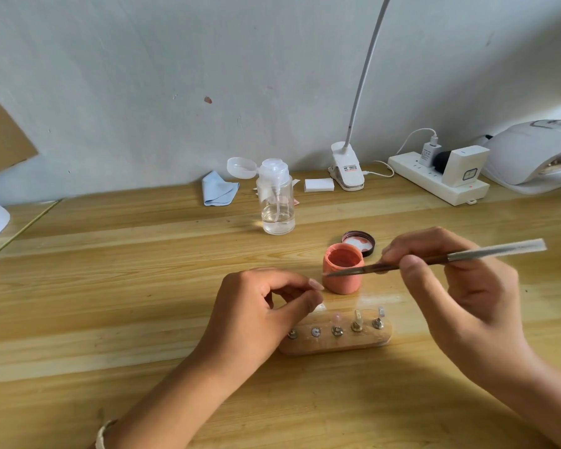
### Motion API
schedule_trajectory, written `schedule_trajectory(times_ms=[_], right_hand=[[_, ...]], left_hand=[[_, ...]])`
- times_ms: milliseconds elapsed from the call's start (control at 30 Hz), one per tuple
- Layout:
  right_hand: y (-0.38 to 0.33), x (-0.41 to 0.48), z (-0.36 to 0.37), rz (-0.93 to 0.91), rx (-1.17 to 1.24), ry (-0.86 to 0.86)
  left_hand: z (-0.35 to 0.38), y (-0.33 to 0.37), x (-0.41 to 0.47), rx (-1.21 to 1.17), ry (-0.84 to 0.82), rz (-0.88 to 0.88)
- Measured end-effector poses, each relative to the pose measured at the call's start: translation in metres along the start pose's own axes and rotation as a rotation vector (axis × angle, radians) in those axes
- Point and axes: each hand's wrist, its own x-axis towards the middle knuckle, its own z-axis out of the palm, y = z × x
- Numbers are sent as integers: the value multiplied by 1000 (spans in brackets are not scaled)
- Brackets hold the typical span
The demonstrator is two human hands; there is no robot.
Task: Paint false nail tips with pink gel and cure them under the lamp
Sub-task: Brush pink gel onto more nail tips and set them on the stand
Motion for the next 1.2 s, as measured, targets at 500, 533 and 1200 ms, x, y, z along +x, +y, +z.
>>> schedule_trajectory(times_ms=[500,533,1200], right_hand=[[-1,-1,3,11,39,-55],[-1,-2,2,15,56,-51],[4,2,1,65,131,49]], left_hand=[[1,-2,1,-31,43,71],[1,-2,1,-29,41,75],[-1,-5,3,-47,-6,14]])
